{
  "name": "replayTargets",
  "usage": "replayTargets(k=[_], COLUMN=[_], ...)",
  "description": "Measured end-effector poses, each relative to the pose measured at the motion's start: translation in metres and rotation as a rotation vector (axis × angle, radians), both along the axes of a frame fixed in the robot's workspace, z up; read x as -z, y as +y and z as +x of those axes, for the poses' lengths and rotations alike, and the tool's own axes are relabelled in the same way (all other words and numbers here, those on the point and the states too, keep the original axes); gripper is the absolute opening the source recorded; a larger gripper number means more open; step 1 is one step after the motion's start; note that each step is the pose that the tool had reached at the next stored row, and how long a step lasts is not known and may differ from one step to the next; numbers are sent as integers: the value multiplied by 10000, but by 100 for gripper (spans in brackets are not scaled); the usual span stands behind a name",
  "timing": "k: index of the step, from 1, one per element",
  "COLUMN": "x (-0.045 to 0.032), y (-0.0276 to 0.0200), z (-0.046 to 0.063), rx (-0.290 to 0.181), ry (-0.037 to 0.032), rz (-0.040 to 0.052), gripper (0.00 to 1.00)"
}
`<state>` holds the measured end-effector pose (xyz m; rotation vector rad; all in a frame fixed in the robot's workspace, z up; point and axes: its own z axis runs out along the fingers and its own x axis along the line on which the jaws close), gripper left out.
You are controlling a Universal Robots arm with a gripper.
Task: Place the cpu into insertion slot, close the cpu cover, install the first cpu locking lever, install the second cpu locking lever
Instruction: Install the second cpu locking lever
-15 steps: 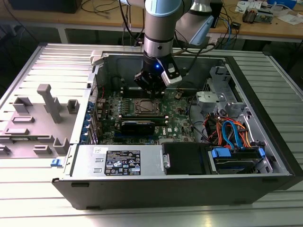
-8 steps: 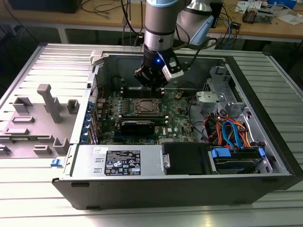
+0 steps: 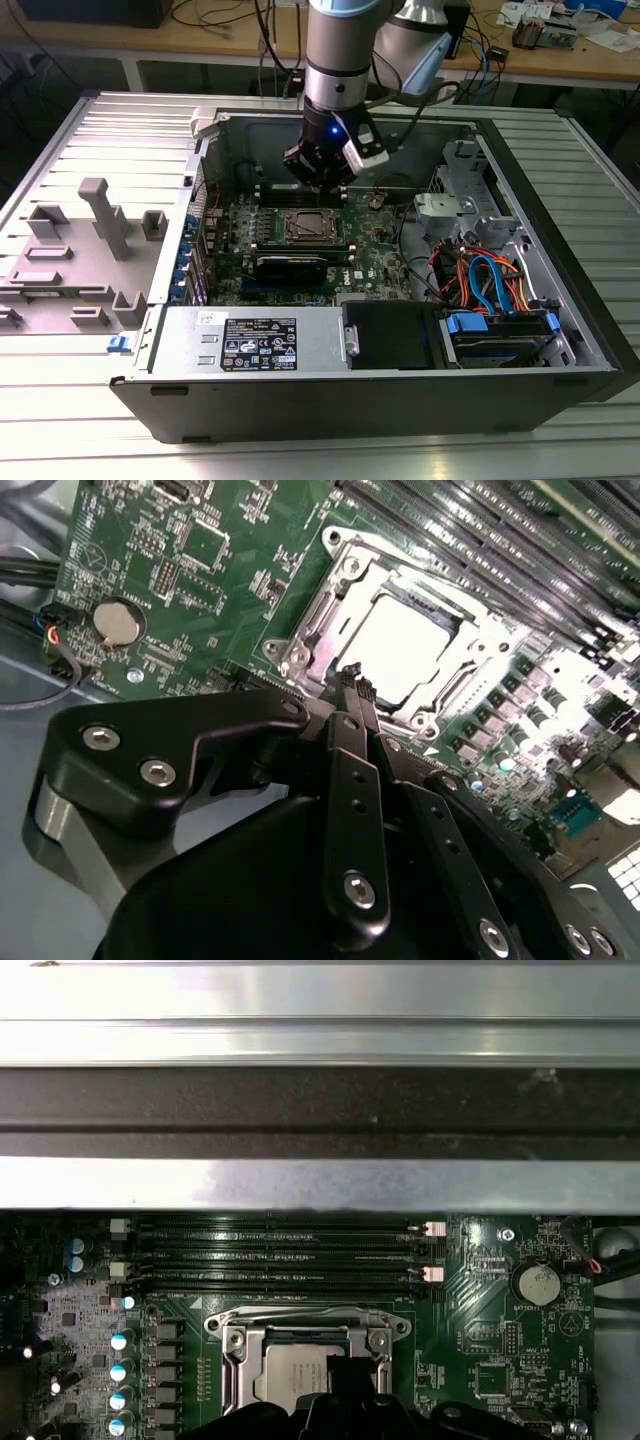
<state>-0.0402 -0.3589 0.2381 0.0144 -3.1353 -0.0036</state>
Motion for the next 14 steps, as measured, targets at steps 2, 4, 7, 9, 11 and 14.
replayTargets(k=[2, 4, 7, 9, 11, 14], x=[1, 1, 1, 1, 1, 1], y=[-49, -93, -192, -284, -395, -479], z=[0, 0, 0, 0, 0, 0], rx=[1, 1, 0, 0, 0, 0], ry=[-1, 0, 0, 0, 0, -1], rz=[0, -2, -3, -5, -5, 79], gripper=[11, 11, 11, 11, 11, 11])
